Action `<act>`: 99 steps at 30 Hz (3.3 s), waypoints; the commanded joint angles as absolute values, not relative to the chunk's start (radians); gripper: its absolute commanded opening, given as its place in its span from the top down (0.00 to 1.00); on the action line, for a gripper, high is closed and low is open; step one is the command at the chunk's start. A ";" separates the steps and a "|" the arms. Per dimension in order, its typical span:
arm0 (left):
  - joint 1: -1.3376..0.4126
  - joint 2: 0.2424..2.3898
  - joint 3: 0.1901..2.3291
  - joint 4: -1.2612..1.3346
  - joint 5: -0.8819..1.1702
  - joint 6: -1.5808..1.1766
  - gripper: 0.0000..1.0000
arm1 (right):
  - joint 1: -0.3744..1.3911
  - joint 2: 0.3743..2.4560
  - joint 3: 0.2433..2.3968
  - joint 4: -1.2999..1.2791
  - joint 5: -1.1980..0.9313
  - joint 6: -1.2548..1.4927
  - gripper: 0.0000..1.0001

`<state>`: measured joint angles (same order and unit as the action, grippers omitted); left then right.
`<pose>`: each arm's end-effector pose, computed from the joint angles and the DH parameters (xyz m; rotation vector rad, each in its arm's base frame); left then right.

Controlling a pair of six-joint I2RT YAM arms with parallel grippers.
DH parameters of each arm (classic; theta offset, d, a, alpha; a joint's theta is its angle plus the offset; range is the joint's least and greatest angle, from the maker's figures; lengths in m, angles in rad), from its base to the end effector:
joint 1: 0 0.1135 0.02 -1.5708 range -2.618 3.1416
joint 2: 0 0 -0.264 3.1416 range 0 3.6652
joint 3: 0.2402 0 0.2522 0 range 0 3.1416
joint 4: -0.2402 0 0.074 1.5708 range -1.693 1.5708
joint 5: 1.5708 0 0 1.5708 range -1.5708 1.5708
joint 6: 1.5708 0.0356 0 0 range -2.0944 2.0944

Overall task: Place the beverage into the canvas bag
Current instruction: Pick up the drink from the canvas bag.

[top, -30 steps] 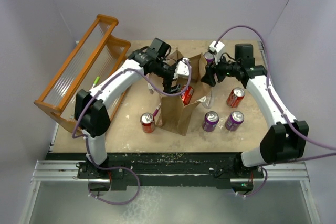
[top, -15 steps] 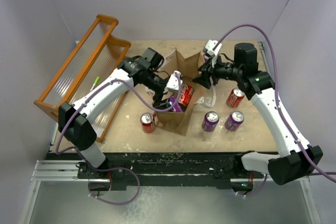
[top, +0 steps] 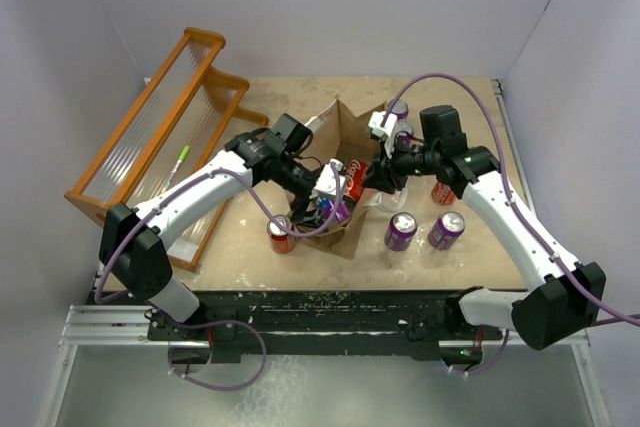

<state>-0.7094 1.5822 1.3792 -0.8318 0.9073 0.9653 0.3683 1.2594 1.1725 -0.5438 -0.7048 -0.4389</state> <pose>0.2276 -0.2323 0.3044 1.9250 1.3180 -1.0372 0.2436 0.1187 0.3437 -1.1756 1.7623 0.7280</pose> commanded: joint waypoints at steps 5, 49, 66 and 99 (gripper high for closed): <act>-0.769 1.604 1.277 -0.692 0.766 0.850 0.08 | 0.369 1.185 1.047 -0.610 -0.585 -0.615 0.69; -0.703 2.181 1.919 -1.261 0.455 1.601 0.01 | 0.368 1.194 1.103 -0.484 -0.501 -0.483 0.70; -0.720 2.250 1.933 -1.267 0.460 1.480 0.58 | 0.368 1.186 1.113 -0.468 -0.469 -0.488 0.71; -0.531 1.915 1.912 -0.768 0.829 0.933 1.00 | 0.327 1.379 1.383 -0.403 -0.514 -0.308 0.76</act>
